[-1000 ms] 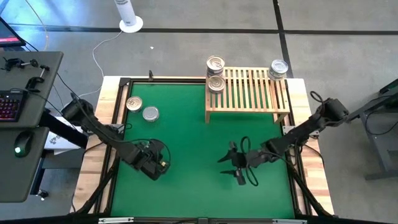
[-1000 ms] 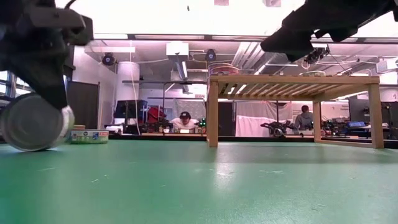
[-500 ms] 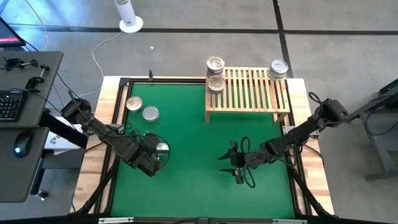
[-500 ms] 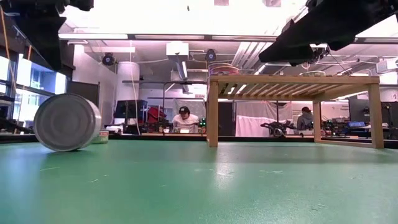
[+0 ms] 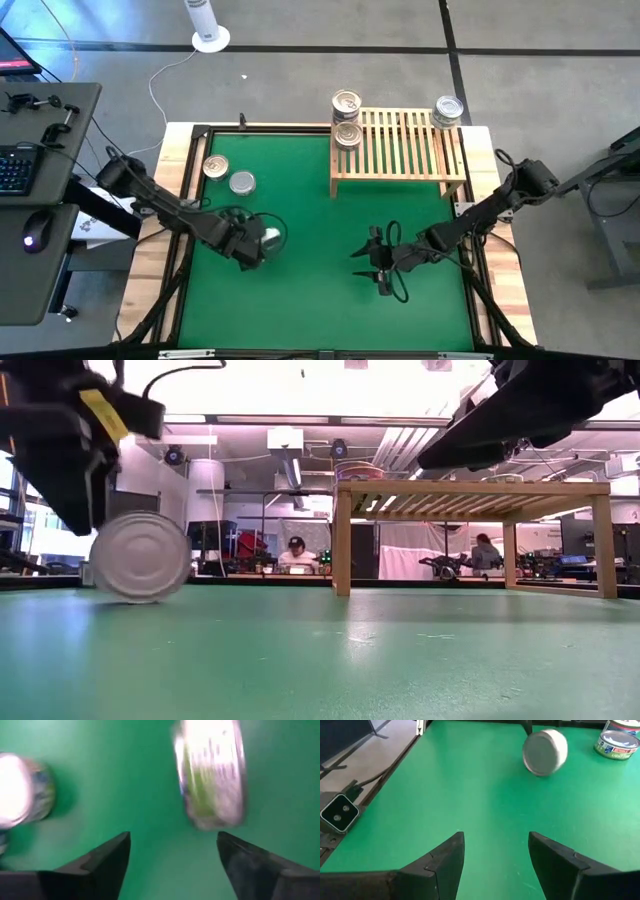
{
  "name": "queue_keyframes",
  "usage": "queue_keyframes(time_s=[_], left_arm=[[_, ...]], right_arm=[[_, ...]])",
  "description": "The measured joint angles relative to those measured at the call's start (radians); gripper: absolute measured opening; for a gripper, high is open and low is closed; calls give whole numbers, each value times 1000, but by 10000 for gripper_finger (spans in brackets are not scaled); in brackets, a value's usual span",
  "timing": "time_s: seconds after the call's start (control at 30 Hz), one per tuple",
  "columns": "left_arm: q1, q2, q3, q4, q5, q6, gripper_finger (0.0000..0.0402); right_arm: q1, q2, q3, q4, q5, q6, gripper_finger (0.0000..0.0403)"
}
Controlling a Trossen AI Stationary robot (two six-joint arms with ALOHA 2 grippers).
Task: Stack canned seafood by type on shelf
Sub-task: Put the green tuna can on the shelf
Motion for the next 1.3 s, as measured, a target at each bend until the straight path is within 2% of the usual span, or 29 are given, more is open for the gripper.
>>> queue_keyframes(time_s=[0.1,0.33,0.47,0.57,0.8,0.97,1.07,1.13,1.2,1.3], left_arm=[[17,1,-54,81,-13,31,303],[24,1,-136,281,-31,89,304],[7,1,-147,297,-42,37,304],[-19,1,-146,325,-112,-66,303],[-36,22,-146,453,-348,-284,303],[7,59,-146,510,-364,-259,296],[23,65,-146,534,-344,-233,270],[30,66,-146,536,-321,-228,239],[37,66,-146,538,-293,-216,197],[44,66,-146,555,-242,-179,121]], right_arm=[[0,11,0,0,0,2,216],[0,62,0,11,0,37,216],[0,95,0,15,0,64,216],[0,114,-1,15,0,74,216],[-1,123,-1,57,0,40,216],[-1,123,-1,71,0,27,216],[4,123,-1,73,13,36,216],[19,123,-6,77,64,30,216],[42,123,-45,144,132,18,216],[65,133,-144,336,188,-5,216]])
